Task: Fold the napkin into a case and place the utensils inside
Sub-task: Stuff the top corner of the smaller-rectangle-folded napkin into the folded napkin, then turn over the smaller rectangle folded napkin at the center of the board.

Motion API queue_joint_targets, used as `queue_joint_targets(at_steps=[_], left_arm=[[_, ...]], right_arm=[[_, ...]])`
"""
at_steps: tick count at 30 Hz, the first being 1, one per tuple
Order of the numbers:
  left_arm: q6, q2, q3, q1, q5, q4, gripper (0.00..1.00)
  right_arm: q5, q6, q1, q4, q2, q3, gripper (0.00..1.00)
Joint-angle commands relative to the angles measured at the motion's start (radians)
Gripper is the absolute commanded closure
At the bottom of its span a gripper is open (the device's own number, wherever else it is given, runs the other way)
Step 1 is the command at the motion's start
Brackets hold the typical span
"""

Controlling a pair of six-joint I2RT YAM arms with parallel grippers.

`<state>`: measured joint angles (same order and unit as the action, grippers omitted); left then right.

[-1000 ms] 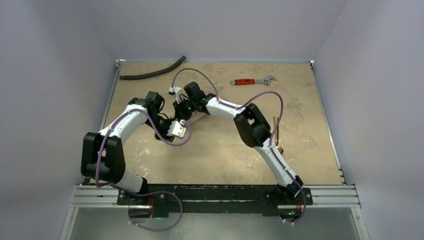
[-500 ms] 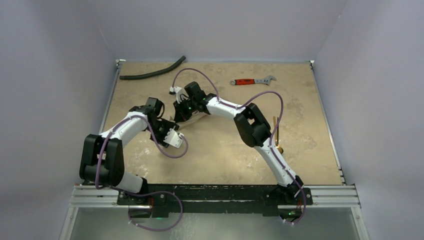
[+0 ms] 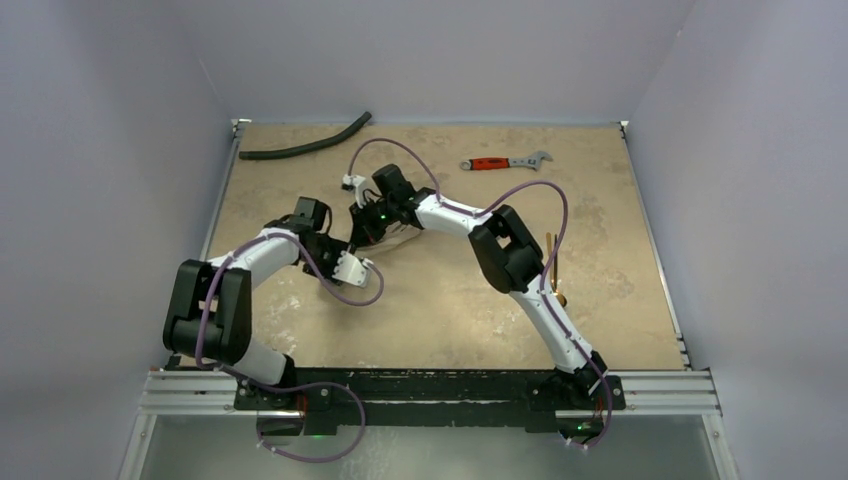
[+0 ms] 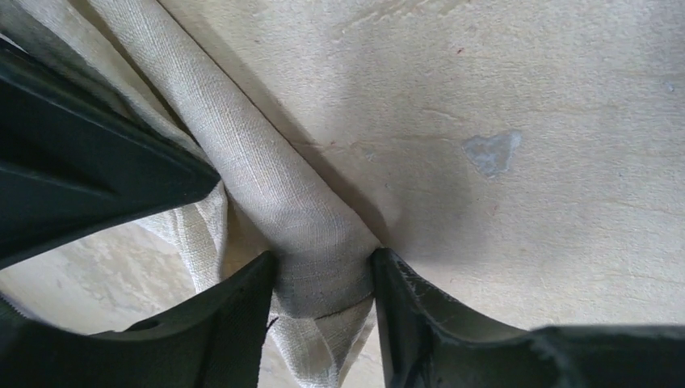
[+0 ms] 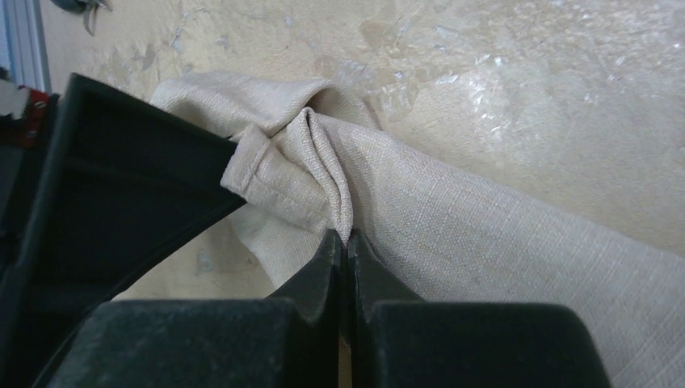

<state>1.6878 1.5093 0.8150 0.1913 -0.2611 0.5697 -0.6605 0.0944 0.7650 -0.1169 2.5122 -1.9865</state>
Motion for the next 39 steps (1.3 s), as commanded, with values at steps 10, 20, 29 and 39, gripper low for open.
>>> queue_joint_targets(at_steps=[10, 20, 29, 39], left_arm=[[-0.123, 0.063, 0.001, -0.041, -0.012, -0.033, 1.00], [-0.102, 0.123, 0.338, -0.147, -0.443, 0.512, 1.00], [-0.098, 0.246, 0.511, -0.242, -0.724, 0.847, 1.00], [-0.159, 0.324, 0.464, -0.359, -0.827, 0.867, 1.00]], right_arm=[[-0.073, -0.020, -0.017, -0.225, 0.001, 0.085, 0.97], [0.186, -0.018, -0.071, -0.032, -0.128, 0.090, 0.49], [0.159, -0.129, -0.087, -0.256, -0.009, -0.035, 0.69], [0.112, -0.186, -0.255, -0.136, -0.365, 0.237, 0.20]])
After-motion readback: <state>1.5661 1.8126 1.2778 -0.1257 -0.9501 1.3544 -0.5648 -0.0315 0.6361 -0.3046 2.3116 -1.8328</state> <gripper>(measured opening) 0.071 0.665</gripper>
